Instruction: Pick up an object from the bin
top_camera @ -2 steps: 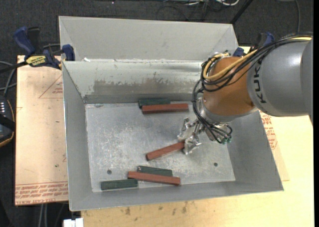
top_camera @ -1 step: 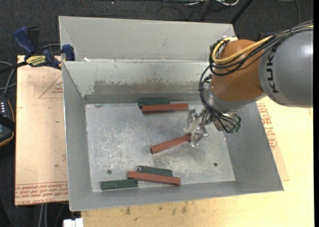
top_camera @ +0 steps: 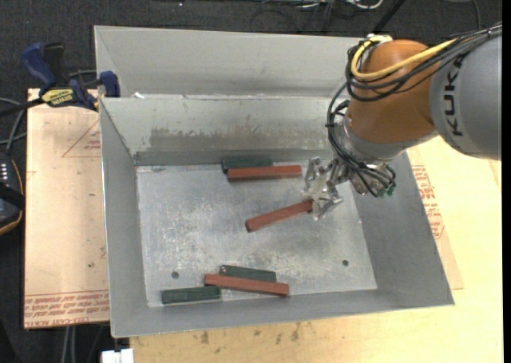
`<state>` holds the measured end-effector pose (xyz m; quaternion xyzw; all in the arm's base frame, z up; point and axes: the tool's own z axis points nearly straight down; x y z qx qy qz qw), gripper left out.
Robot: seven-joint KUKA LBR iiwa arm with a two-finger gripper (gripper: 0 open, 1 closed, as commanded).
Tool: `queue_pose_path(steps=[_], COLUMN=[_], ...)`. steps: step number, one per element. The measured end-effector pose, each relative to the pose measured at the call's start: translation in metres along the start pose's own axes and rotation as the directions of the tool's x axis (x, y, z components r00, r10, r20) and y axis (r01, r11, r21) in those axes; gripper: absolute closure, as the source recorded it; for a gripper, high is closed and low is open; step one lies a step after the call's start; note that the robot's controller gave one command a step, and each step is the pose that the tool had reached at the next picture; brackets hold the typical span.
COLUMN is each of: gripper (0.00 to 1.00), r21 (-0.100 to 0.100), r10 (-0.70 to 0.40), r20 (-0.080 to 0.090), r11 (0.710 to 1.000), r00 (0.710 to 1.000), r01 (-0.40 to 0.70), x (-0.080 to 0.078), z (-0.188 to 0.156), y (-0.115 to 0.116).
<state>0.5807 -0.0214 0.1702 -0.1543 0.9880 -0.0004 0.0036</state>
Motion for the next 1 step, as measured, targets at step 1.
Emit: queue_pose_path(steps=[1], gripper=[1.0], r21=[-0.002], r10=[-0.013], r20=[-0.004], r11=[1.0], r00=[1.0], r01=[0.013], x=[0.0101], z=[-0.0579], y=[0.0075])
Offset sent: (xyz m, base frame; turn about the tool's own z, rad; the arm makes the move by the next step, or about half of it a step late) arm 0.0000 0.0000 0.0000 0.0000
